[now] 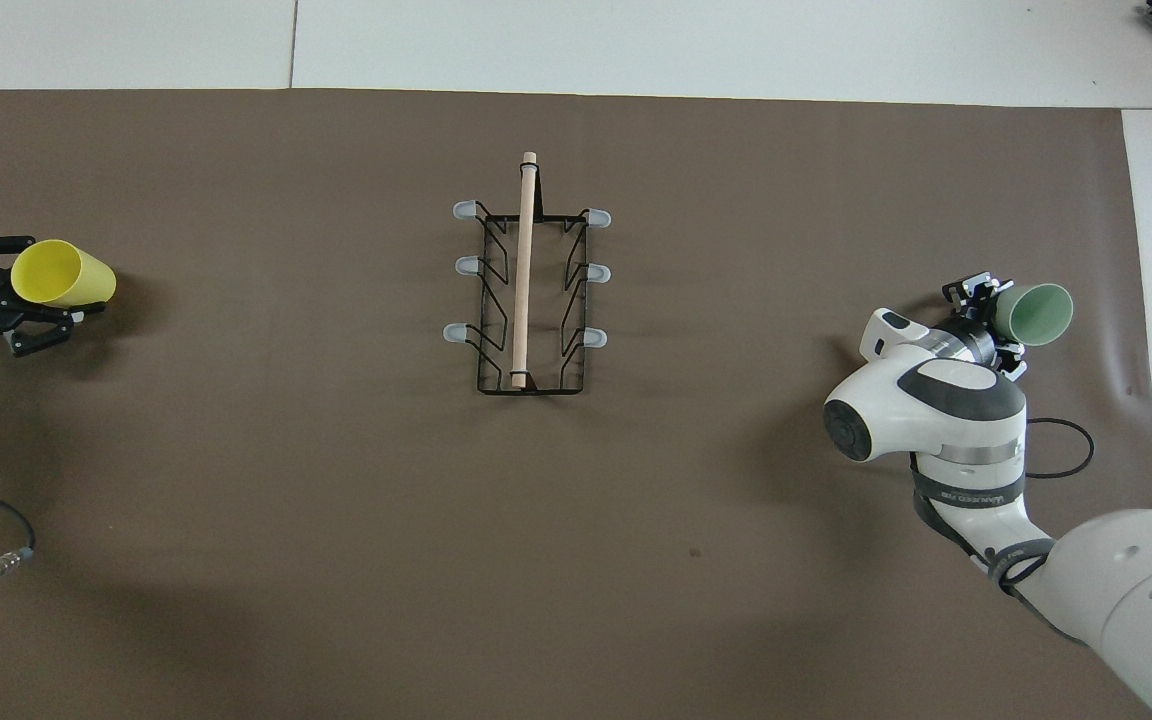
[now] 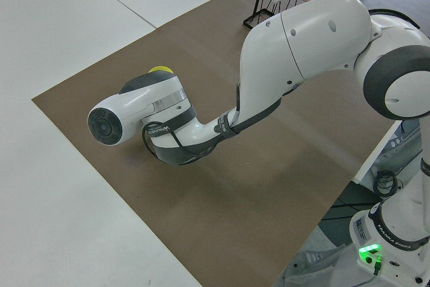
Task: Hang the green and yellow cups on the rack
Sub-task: 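Lift the yellow cup with the left gripper while the right gripper lifts the green cup, then carry the yellow cup and green cup toward the rack pegs with both grippers, then hang the yellow cup and green cup on the near rack pegs, open both grippers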
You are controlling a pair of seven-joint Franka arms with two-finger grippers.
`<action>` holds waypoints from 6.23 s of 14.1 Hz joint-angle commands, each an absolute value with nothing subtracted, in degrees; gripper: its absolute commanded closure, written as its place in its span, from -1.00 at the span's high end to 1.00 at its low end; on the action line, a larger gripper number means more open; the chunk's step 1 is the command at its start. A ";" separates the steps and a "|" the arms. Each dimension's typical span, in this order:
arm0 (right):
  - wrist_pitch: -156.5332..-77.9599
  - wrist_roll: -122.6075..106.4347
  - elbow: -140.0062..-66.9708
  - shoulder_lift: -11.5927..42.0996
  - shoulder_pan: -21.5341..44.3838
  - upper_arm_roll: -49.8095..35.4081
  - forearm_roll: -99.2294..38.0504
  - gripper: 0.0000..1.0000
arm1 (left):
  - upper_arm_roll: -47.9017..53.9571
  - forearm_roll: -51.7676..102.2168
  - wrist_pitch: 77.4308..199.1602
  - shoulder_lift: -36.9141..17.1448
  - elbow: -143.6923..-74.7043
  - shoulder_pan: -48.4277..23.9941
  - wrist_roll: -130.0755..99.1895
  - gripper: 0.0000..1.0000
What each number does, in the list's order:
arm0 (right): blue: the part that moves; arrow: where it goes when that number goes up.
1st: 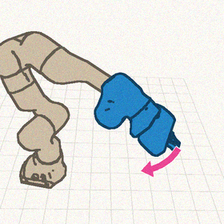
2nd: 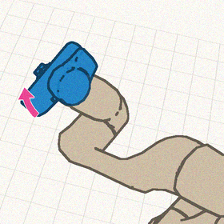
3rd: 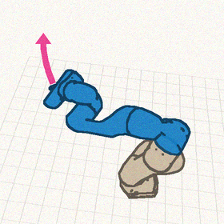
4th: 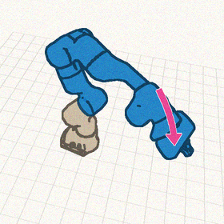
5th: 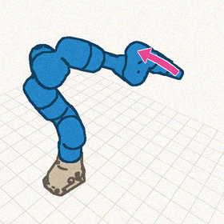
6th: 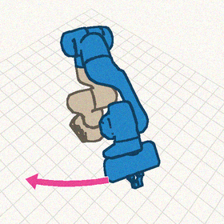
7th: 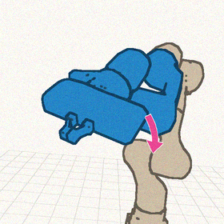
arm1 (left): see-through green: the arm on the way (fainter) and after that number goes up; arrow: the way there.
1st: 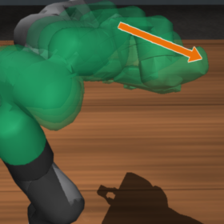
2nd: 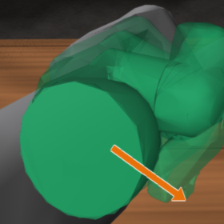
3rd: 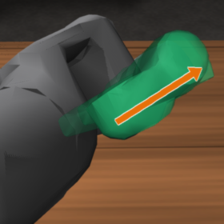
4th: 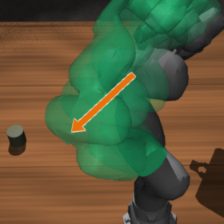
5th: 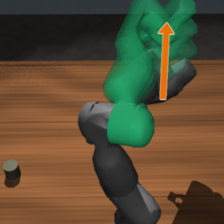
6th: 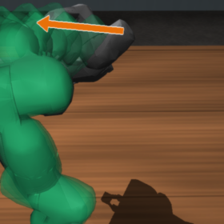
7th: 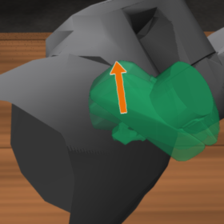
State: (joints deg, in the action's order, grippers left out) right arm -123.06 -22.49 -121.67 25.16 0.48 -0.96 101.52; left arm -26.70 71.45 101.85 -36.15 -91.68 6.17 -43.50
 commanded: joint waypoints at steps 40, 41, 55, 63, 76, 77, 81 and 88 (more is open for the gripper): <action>-129.20 -90.77 -116.63 -3.78 -1.58 -4.57 -57.10 -0.44 | 21.53 -19.67 155.20 -3.52 -114.24 1.93 -50.09 -1.00; -129.03 -92.53 -116.89 -3.95 -1.58 -4.57 -60.17 -0.44 | 22.14 -22.56 156.78 -2.82 -115.82 1.93 -52.97 -1.00; -126.56 -135.23 -132.36 -5.10 8.68 -4.57 -121.75 -0.48 | 29.97 -85.68 148.55 0.08 -121.29 2.11 -127.42 -1.00; -122.88 -150.11 -132.54 2.45 15.03 -4.57 -139.64 -0.48 | 33.22 -92.72 141.42 -1.14 -122.96 1.58 -135.35 -1.00; -113.82 -158.47 -130.61 12.04 19.16 -4.57 -149.94 -0.47 | 40.86 -97.91 132.89 -3.25 -127.88 1.32 -141.24 -1.00; -113.99 -158.55 -130.52 12.22 19.33 -4.57 -150.29 -0.48 | 41.39 -97.91 132.89 -2.99 -128.66 1.32 -141.24 -1.00; -113.12 -160.66 -128.50 15.90 21.80 -4.57 -155.48 -0.48 | 42.80 -97.56 133.07 -2.55 -130.25 1.41 -141.24 -1.00; -111.18 -163.12 -128.58 18.28 21.53 -4.39 -155.30 -0.48 | 43.24 -96.94 136.75 -2.29 -129.55 2.02 -140.36 -0.57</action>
State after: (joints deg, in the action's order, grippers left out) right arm -112.35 -156.48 -128.98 16.75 21.09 -4.03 -148.30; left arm 43.12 -96.68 134.54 -4.20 -128.65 1.73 -139.74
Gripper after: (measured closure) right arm 0.330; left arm 0.339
